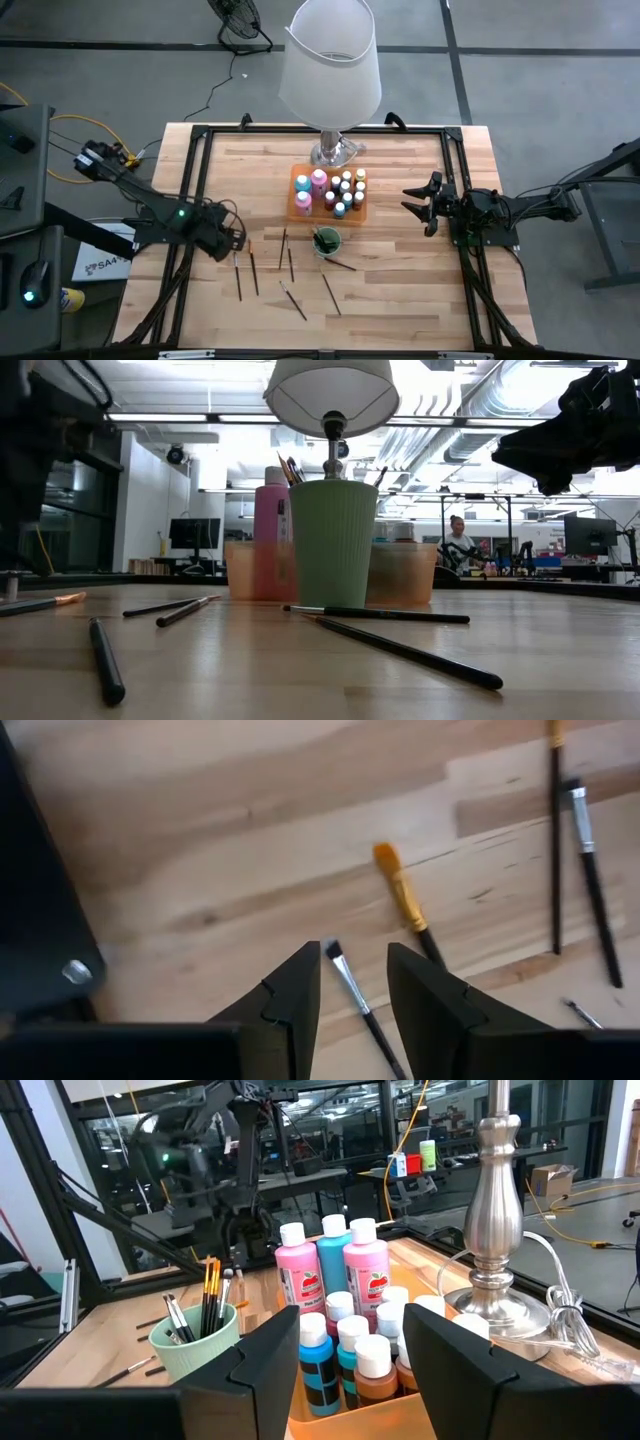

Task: Pick & Place Paint Supplies
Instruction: Put the gray paintbrushes into the green cup

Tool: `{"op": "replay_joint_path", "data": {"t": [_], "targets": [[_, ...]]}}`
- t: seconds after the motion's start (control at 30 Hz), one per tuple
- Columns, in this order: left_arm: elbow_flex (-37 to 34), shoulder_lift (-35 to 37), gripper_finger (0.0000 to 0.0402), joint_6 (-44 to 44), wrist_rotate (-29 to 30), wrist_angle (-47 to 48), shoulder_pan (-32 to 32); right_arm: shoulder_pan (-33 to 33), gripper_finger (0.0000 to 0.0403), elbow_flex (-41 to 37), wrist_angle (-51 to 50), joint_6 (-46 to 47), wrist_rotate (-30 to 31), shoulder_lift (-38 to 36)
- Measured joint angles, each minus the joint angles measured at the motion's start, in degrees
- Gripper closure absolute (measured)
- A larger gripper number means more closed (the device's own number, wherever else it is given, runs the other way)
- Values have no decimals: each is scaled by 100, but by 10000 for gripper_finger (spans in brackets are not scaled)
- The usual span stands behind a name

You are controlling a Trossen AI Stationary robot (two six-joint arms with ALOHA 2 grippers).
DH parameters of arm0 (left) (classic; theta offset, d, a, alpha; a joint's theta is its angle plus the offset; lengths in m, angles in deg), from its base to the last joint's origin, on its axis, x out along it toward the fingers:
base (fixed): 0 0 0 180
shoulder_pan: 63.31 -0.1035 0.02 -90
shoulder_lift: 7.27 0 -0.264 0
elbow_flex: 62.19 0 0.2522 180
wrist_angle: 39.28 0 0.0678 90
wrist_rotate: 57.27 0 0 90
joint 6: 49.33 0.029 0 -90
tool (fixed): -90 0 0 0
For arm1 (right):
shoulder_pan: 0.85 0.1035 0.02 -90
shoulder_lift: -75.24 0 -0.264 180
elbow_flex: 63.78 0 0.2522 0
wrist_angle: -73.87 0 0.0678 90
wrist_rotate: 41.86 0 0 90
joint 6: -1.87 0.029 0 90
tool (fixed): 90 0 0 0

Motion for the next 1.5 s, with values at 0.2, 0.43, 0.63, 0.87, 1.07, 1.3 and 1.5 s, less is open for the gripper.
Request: {"op": "replay_joint_path", "data": {"t": [0.2,0.43,0.63,0.87,1.07,1.3,1.5], "targets": [[-250,-563,286,-731,-314,-652,184,-1,229,1,4,0,0,0],[-252,-1220,285,-1091,-390,-1176,174,0,229,0,2,0,0,0],[-255,-1676,248,-1695,-789,-1156,174,-2,229,0,0,0,0,0],[-255,-1921,196,-1947,-799,-1337,151,0,229,0,0,0,1,0],[-252,-2067,193,-1838,-924,-1338,-205,0,229,2,0,0,0,0],[-252,-2192,207,-1528,-1342,-1512,-549,-1,229,1,-2,0,0,0],[-224,-2530,236,-1519,-1468,-1610,-547,0,229,0,0,0,0,0]]}}
